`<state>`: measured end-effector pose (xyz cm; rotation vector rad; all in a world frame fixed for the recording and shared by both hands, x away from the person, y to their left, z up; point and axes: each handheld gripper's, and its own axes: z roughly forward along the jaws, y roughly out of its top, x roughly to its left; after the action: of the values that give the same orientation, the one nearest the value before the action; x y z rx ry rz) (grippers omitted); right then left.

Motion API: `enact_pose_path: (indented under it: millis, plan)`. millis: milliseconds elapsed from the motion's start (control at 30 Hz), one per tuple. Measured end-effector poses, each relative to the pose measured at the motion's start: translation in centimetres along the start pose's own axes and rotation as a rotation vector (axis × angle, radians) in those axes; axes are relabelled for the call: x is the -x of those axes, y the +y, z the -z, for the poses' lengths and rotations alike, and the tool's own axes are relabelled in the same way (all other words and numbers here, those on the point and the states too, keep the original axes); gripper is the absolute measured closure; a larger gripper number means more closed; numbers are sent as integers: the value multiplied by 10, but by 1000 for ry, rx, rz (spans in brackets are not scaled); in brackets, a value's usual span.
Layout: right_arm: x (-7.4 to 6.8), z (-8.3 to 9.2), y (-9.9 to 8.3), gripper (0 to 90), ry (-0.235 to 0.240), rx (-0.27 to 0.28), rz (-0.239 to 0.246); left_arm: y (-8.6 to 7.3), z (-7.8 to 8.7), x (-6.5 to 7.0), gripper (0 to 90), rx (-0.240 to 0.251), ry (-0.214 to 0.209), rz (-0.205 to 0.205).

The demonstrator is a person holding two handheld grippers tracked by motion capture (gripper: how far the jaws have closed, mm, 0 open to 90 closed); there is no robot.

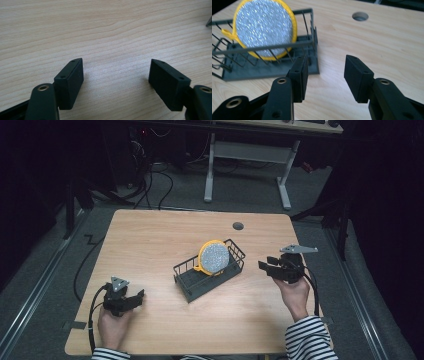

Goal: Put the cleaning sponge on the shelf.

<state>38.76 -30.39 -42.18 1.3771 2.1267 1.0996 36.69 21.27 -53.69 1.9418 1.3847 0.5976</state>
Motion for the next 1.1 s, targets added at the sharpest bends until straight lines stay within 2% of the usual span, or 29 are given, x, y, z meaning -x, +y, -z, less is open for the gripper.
enact_pose_path:
  millis: [167, 200, 367, 400, 433, 467, 500, 533, 567, 667, 700, 967, 1033, 1100]
  plan:
    - [6, 4, -16, 536, -11, 8, -27, 0, 0, 0, 285, 0, 0, 0]
    - [9, 6, -27, 531, -19, 8, -44, 0, 0, 0, 285, 0, 0, 0]
    - [14, 5, -48, 509, -31, 0, -68, 0, 0, 0, 285, 0, 0, 0]
    - [14, 5, -48, 509, -31, 0, -68, 0, 0, 0, 286, 0, 0, 0]
    - [17, 3, -59, 468, -57, 1, -72, 0, 0, 0, 285, 0, 0, 0]
    - [17, 3, -59, 468, -57, 1, -72, 0, 0, 0, 285, 0, 0, 0]
    - [17, -1, -68, 437, -93, -6, -55, 0, 0, 0, 285, 1, 3, -1]
    - [17, -1, -68, 437, -93, -6, -55, 0, 0, 0, 285, 1, 3, -1]
    - [18, -6, -78, 422, -101, -21, -58, 0, 0, 0, 285, 1, 4, -1]
    - [18, -10, -87, 420, -103, -27, -48, 0, 0, 0, 285, 1, 4, -1]
    - [18, -14, -93, 413, -117, -37, -55, 0, 0, 1, 284, 1, 5, -1]
    - [17, -28, -111, 390, -178, -82, -44, 0, 0, 1, 284, 1, 6, 0]
    - [15, -28, -115, 384, -200, -72, -17, 0, 0, 1, 284, 0, 6, 0]
    - [15, -28, -115, 382, -199, -71, -19, 0, 0, 1, 284, 0, 6, 1]
